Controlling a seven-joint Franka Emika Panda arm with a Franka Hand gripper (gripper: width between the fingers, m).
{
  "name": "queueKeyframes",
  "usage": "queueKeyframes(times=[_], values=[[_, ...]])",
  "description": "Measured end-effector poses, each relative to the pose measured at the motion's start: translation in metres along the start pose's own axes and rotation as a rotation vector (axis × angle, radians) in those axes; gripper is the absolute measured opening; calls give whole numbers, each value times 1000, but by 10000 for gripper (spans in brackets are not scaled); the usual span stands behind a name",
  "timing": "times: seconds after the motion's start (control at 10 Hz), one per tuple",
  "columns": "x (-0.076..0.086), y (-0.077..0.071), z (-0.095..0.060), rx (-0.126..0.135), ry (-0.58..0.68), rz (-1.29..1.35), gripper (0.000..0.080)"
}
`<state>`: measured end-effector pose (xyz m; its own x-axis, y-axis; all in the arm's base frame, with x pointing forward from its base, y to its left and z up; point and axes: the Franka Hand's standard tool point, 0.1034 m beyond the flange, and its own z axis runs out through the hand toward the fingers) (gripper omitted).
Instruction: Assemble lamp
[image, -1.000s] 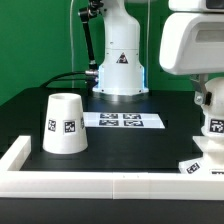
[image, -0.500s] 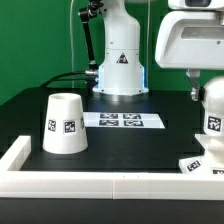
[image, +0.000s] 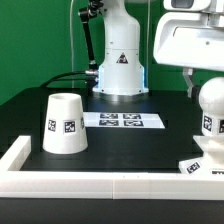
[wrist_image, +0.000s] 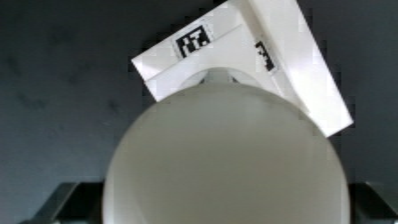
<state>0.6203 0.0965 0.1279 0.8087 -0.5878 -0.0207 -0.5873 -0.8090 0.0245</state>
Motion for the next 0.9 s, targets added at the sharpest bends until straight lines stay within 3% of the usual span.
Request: queueKeyframes(times=[0.4,0.9], values=[[0,2,1,-5,-5,243,577],[-8,1,2,8,-50,788,578]])
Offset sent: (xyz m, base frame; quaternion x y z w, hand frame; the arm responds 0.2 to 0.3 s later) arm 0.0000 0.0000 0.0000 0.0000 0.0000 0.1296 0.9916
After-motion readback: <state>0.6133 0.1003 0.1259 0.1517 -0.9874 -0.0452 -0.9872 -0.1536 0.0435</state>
